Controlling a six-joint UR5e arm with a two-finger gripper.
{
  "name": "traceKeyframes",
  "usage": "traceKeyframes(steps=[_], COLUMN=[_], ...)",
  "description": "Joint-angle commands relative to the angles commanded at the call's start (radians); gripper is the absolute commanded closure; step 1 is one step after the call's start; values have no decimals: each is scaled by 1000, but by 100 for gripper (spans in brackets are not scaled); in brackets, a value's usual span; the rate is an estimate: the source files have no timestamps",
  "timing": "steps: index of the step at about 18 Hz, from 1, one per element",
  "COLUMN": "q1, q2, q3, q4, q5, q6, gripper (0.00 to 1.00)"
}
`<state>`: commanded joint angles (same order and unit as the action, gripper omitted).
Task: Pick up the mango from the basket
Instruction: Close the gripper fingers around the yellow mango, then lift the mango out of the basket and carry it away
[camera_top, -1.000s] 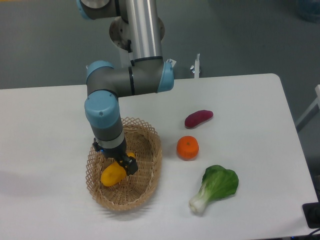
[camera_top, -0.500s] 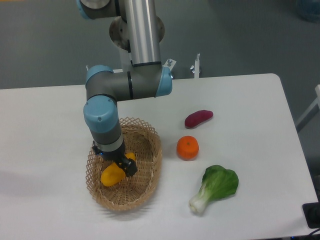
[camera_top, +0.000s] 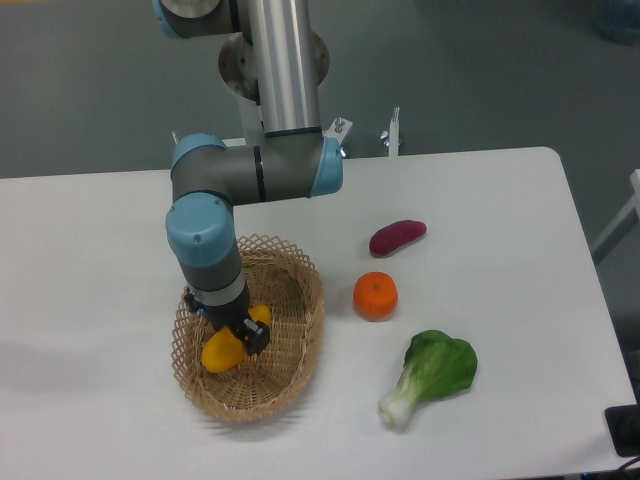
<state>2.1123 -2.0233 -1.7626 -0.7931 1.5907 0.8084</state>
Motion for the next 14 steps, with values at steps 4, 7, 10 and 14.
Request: traceKeyframes(steps=[4,7,10,14], q1=[0,3,21,101], q2=[6,18,55,110], q3=[12,15,23,28], q4=[-2,-2,-18,-34], q5=[-2,-3,-2,-11], q6=[3,20,75,107], gripper=[51,51,51,51])
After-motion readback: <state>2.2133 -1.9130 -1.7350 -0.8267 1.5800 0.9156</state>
